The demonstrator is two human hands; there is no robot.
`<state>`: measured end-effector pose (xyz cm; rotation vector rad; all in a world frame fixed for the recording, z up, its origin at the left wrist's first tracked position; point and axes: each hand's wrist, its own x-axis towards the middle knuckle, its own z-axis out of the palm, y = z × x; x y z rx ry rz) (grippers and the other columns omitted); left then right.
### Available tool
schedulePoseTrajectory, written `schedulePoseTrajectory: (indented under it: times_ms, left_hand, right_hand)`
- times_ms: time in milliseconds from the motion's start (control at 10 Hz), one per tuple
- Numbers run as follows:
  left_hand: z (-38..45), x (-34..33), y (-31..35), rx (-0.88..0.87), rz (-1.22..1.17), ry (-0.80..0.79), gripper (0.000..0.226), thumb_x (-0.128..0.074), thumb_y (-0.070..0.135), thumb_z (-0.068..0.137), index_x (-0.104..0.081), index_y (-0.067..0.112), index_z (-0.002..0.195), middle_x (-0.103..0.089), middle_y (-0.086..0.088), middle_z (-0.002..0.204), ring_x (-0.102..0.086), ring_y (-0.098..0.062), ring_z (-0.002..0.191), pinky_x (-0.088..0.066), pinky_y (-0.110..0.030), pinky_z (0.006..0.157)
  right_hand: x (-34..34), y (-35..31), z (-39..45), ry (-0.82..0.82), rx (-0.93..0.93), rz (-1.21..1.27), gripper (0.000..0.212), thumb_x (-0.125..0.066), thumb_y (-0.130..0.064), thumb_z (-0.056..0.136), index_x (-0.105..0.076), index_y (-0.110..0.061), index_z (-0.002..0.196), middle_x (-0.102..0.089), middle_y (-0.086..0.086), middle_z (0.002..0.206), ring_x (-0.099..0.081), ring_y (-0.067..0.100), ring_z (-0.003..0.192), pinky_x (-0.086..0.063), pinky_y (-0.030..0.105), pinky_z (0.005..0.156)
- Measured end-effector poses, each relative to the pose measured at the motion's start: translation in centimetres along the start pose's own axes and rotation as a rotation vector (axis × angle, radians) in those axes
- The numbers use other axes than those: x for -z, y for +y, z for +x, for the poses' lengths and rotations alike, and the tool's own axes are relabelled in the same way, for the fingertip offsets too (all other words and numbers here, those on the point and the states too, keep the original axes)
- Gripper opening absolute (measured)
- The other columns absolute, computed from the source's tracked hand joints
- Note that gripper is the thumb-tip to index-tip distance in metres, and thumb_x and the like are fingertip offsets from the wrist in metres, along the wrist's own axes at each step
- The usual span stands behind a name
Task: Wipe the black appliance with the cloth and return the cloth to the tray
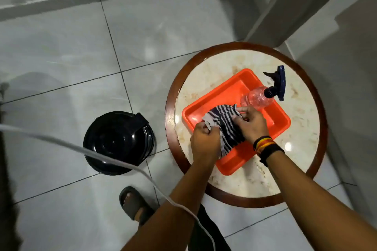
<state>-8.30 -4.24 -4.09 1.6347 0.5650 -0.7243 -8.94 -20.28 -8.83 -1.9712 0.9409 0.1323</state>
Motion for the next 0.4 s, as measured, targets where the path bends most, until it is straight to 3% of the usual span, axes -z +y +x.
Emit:
schedulePoseTrajectory:
  times_ms: [100,200,300,400]
  left_hand:
    - [0.1,0.1,-0.5,-0.194,0.185,0.031,0.045,-0.049,0.029,0.103,-0.045,0.017,0.145,-0.064,0.007,0.121,-0.065,-0.016,0.112,-0.06,-0.036,0.092]
    - [0.3,1.1,-1.4,-0.471,0.428,0.024,0.053,-0.037,0.032,0.108,-0.031,0.02,0.158,-0.048,-0.005,0.156,-0.049,-0.022,0.142,-0.049,-0.042,0.112]
    - [1.8,2.6,-0.6,-0.849,0.875,0.133,0.061,-0.037,0.024,0.109,-0.015,0.014,0.164,-0.004,-0.008,0.174,0.002,-0.022,0.161,0.0,-0.04,0.13]
    - [4.9,5.1,1.7,-1.042,1.196,0.224,0.072,-0.041,0.027,0.106,-0.002,0.012,0.165,0.012,-0.012,0.172,0.013,-0.027,0.16,0.003,-0.051,0.129]
  right_hand:
    - [-0.8,-0.3,-0.1,-0.025,0.049,-0.136,0.033,-0.067,-0.011,0.092,-0.067,-0.016,0.125,-0.073,0.01,0.116,-0.067,0.028,0.111,-0.053,0.041,0.105]
    - [-1.2,-1.1,-1.8,-0.004,0.251,-0.435,0.049,-0.055,-0.016,0.1,-0.048,-0.013,0.148,-0.044,0.013,0.159,-0.039,0.032,0.148,-0.031,0.042,0.123]
    - [-2.0,-1.8,-3.8,0.021,0.523,-0.633,0.061,-0.042,-0.02,0.105,-0.021,-0.011,0.162,-0.009,0.012,0.173,-0.005,0.03,0.161,-0.012,0.05,0.13]
    - [-3.1,-4.2,-3.6,0.021,0.679,-0.742,0.068,-0.04,-0.018,0.104,-0.008,-0.009,0.164,0.001,0.015,0.173,0.004,0.032,0.16,-0.012,0.056,0.13]
